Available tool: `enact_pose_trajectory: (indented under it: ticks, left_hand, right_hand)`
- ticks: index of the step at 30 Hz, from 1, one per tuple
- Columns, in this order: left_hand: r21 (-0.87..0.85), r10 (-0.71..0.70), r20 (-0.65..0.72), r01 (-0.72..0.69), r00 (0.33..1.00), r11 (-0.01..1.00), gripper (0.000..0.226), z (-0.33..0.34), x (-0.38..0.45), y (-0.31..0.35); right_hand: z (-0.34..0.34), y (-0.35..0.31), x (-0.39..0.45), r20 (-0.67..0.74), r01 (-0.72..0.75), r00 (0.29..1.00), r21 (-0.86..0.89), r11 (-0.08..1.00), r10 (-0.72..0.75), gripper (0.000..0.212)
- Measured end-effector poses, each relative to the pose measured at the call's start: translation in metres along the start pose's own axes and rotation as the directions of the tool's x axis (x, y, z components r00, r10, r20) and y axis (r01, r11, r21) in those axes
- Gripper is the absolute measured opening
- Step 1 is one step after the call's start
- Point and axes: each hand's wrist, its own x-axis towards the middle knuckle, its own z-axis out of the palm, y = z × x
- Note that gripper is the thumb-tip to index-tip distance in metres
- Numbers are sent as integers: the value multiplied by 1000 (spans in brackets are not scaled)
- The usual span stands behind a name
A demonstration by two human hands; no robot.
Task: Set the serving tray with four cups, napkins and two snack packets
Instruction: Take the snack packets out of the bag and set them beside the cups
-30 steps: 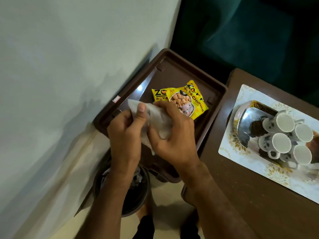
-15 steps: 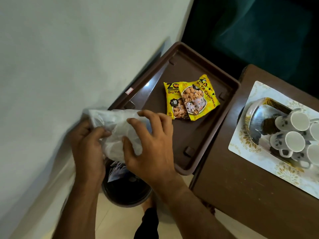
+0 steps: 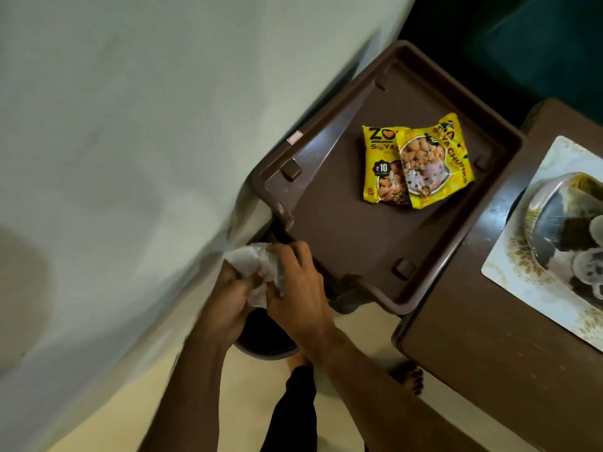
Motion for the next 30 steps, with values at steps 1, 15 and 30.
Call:
enact_pose_trajectory:
  ticks: [1, 15, 30]
  left_hand:
    - [-8, -65, -25, 65, 998, 998, 22, -4, 6, -8]
    - [671, 46, -468, 321, 883, 669, 82, -15, 77, -121]
    - [501, -1, -577, 354, 817, 790, 91, -5, 75, -133]
  right_hand:
    - [7, 7, -1, 27, -50, 998, 5, 999, 50, 51]
    - [36, 77, -15, 371, -285, 877, -110, 952, 305, 59]
    - [28, 82, -23, 336, -230, 904, -139, 963, 265, 44]
